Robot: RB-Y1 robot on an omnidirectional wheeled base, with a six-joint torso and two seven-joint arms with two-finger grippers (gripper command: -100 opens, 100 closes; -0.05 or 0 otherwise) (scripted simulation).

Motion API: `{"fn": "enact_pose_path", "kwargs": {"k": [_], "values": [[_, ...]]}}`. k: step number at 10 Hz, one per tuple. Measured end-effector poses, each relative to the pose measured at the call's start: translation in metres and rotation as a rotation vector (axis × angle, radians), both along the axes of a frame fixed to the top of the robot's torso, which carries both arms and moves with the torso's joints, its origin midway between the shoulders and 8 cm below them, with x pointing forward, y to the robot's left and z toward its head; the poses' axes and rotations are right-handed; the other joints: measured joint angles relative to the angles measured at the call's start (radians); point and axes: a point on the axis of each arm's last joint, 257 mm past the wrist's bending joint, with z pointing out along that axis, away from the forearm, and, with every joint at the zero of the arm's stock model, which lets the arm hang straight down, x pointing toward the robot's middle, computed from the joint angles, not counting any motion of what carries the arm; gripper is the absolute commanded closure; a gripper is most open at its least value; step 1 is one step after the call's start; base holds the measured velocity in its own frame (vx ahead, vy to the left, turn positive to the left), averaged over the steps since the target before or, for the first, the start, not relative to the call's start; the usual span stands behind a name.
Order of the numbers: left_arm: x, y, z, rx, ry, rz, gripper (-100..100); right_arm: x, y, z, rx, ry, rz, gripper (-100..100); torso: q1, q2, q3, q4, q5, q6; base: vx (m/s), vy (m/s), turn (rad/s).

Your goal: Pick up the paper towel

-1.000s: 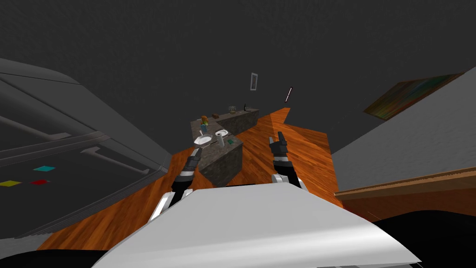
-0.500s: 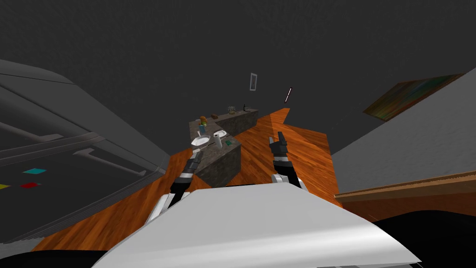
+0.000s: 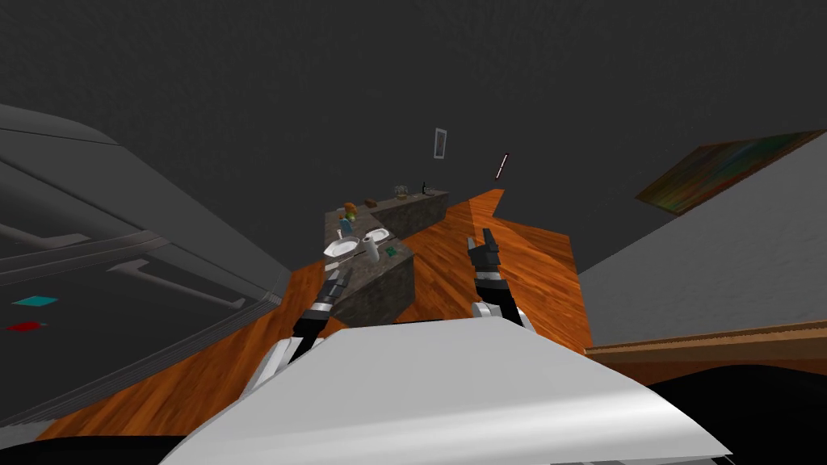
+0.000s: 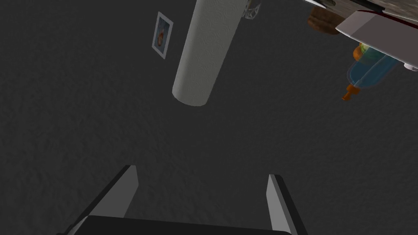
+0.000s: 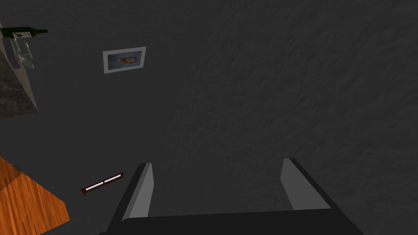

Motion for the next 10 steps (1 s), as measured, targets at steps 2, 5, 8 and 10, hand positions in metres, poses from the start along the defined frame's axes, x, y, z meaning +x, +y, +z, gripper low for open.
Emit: {"fn": "enact_pose_path", "kwargs": {"k": [2,5,8,10], "values": [[-0.002,0.012,-0.013,0.041,0.038,0.017,-100,0.0,0.0,0.0,0.0,0.0,0.0,0,-0.001,-0.001,-0.001,0.0,0.0,0.0,0.123,-0.144,0.035],[0.0,0.032,-0.031,0.098,0.088,0.045,-100,0.0,0.0,0.0,0.0,0.0,0.0,0,-0.004,-0.004,-0.002,-0.001,-0.001,0.0,0.155,-0.17,0.05],[0.003,0.054,-0.045,0.139,0.127,0.079,-100,0.0,0.0,0.0,0.0,0.0,0.0,0,-0.002,-0.009,-0.005,-0.002,-0.001,0.0,0.226,-0.152,0.04],[0.005,0.059,-0.046,0.147,0.133,0.089,0,0.0,0.0,0.0,0.0,0.0,0.0,0,0.004,-0.002,-0.002,-0.001,0.001,0.0,0.054,-0.032,0.005]]}}
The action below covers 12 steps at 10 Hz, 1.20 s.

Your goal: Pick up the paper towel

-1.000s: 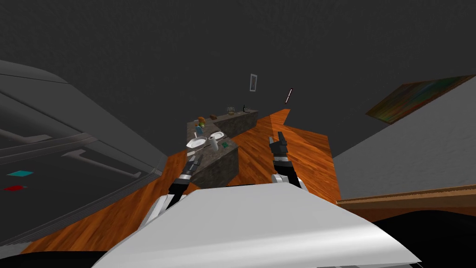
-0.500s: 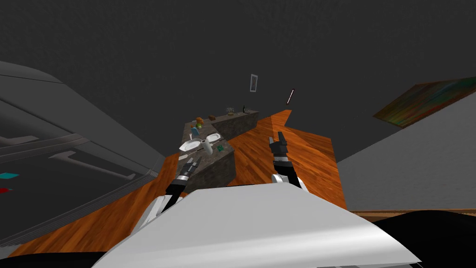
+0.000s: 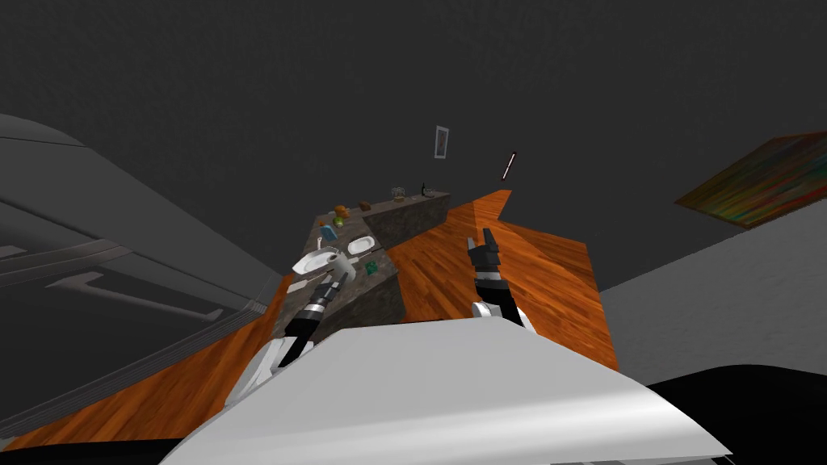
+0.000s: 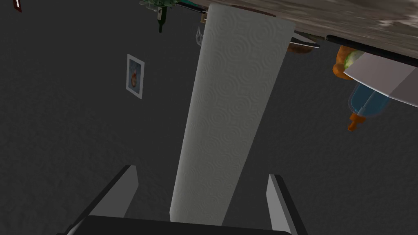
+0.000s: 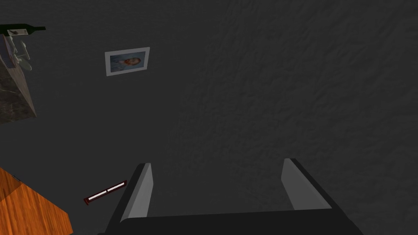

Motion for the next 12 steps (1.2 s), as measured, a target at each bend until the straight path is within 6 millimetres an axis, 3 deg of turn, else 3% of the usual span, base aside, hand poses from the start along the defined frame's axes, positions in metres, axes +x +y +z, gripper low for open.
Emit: {"fn": "enact_pose_path", "kwargs": {"k": [1,6,12], "values": [[0.0,0.0,0.0,0.0,0.0,0.0,-100,0.0,0.0,0.0,0.0,0.0,0.0,0,0.003,0.005,0.003,0.001,0.001,0.0,-0.062,0.008,0.011],[0.042,-0.004,-0.002,-0.013,-0.027,-0.018,-100,0.0,0.0,0.0,0.0,0.0,0.0,0,0.005,0.014,0.008,0.003,0.001,0.0,-0.071,-0.001,0.001],[0.073,-0.006,-0.014,-0.033,-0.023,-0.02,-100,0.0,0.0,0.0,0.0,0.0,0.0,0,0.004,0.01,0.006,0.003,0.001,0.0,-0.045,0.002,0.003]]}}
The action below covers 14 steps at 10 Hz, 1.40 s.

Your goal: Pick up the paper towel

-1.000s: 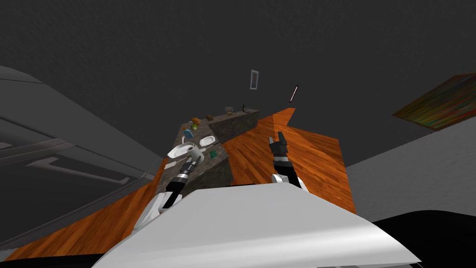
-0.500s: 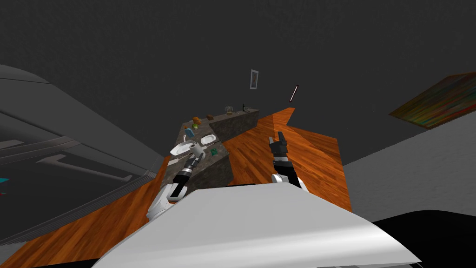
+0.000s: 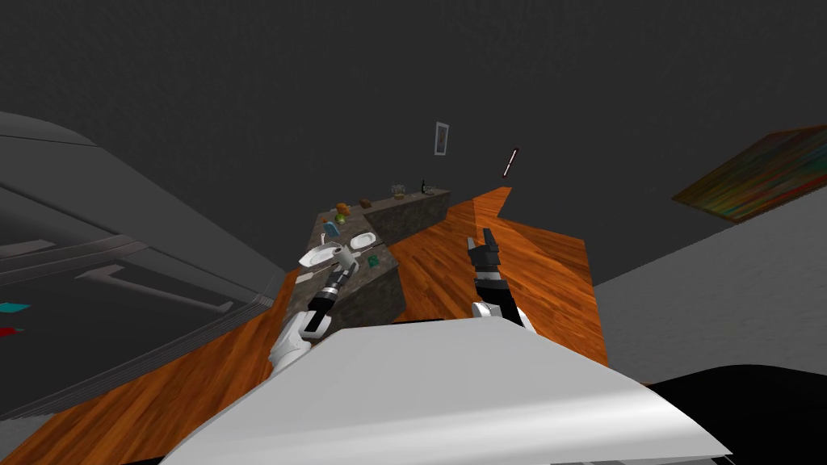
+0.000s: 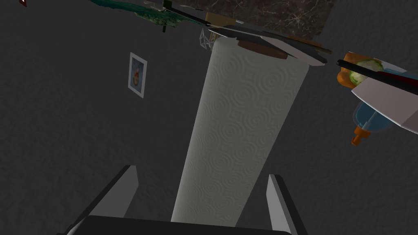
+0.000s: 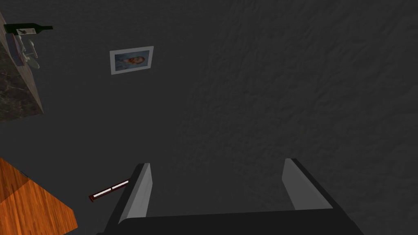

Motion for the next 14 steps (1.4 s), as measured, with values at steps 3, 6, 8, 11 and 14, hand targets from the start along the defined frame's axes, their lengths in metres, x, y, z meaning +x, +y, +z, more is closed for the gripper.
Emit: {"fn": "enact_pose_path", "kwargs": {"k": [3,6,8,11,14], "values": [[0.024,-0.003,0.006,0.002,-0.014,-0.008,-100,0.0,0.0,0.0,0.0,0.0,0.0,0,0.0,0.002,0.001,0.0,0.0,0.0,-0.044,0.003,-0.001],[0.043,-0.005,0.007,0.003,-0.018,-0.012,-100,0.0,0.0,0.0,0.0,0.0,0.0,0,0.0,0.003,0.002,0.001,0.0,0.0,-0.065,0.002,0.003],[0.049,-0.004,0.0,-0.004,-0.006,-0.009,-100,0.0,0.0,0.0,0.0,0.0,0.0,0,0.0,0.0,0.0,0.0,0.0,0.0,-0.035,-0.004,0.004],[0.072,-0.006,0.005,0.002,-0.014,-0.012,-100,0.0,0.0,0.0,0.0,0.0,0.0,0,0.0,0.001,0.001,0.0,0.0,0.0,-0.065,0.003,0.002],[0.095,-0.008,0.008,0.007,-0.012,-0.011,-100,0.0,0.0,0.0,0.0,0.0,0.0,0,0.0,0.002,0.001,0.0,0.0,0.0,-0.046,0.004,-0.001]]}}
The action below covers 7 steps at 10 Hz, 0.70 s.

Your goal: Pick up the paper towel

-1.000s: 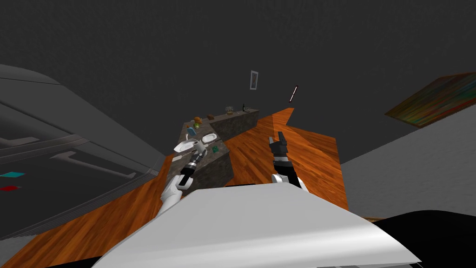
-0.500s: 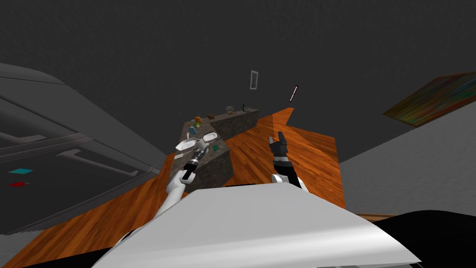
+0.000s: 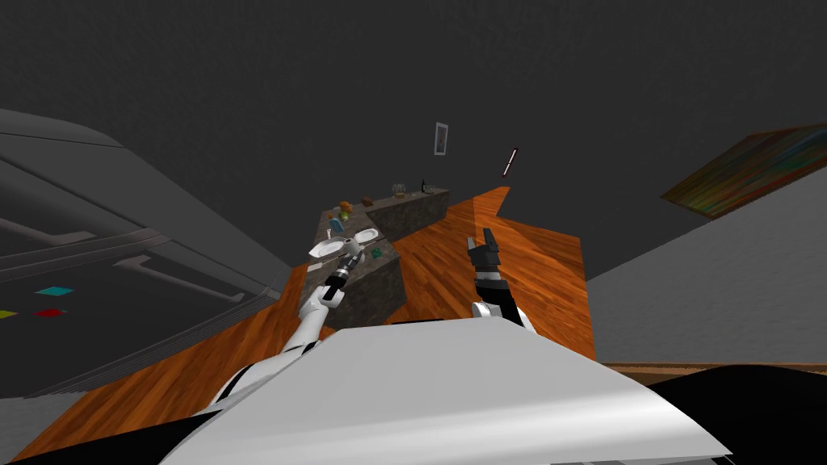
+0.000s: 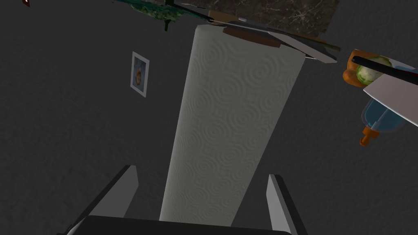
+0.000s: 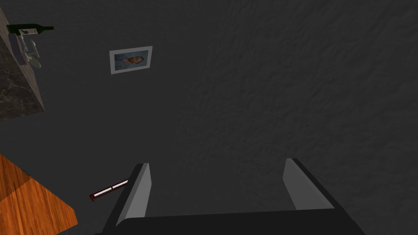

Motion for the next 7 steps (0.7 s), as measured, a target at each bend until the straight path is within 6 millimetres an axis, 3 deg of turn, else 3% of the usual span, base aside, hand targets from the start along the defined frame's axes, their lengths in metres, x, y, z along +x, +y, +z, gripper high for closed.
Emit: {"fn": "enact_pose_path", "kwargs": {"k": [7], "values": [[0.041,0.0,0.009,0.015,0.014,0.012,-100,0.0,0.0,0.0,0.0,0.0,0.0,0,0.0,0.0,0.0,0.0,0.0,0.0,-0.067,0.0,0.003]]}}
